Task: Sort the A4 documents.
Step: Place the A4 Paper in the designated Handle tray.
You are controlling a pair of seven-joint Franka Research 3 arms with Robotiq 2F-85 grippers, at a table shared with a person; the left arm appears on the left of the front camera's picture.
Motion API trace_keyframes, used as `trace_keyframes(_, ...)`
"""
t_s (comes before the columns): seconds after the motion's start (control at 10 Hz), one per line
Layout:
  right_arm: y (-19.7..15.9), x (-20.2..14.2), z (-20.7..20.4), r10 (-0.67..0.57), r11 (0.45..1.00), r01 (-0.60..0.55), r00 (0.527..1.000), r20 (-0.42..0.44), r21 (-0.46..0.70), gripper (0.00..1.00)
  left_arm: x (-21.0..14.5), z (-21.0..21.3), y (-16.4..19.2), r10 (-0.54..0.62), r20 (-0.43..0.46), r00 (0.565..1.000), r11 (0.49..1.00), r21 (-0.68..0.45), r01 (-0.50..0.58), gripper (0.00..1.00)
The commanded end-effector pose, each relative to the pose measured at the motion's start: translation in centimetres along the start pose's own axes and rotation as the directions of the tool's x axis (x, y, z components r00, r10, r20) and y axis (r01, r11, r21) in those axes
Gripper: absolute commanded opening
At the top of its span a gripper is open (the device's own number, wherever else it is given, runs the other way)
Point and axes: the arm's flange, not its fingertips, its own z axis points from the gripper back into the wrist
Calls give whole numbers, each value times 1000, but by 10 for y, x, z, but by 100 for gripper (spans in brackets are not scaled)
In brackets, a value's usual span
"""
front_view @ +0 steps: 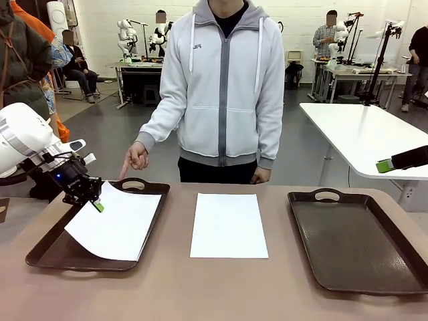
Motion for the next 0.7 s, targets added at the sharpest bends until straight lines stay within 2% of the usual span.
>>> trace_keyframes(0.0,-2,-1,-2,-7,1000,7,1000,4,15,100,1,1,4,32,7,999,998,46,-33,1)
trace_keyframes(0.4,-2,-1,-2,-7,1000,7,1000,4,15,100,4,0,6,44,5,999,998,44,-44,1)
trace_keyframes(0.6,-2,-1,-2,-7,1000,7,1000,4,15,100,8,3,3,26,4,1000,999,43,-26,20)
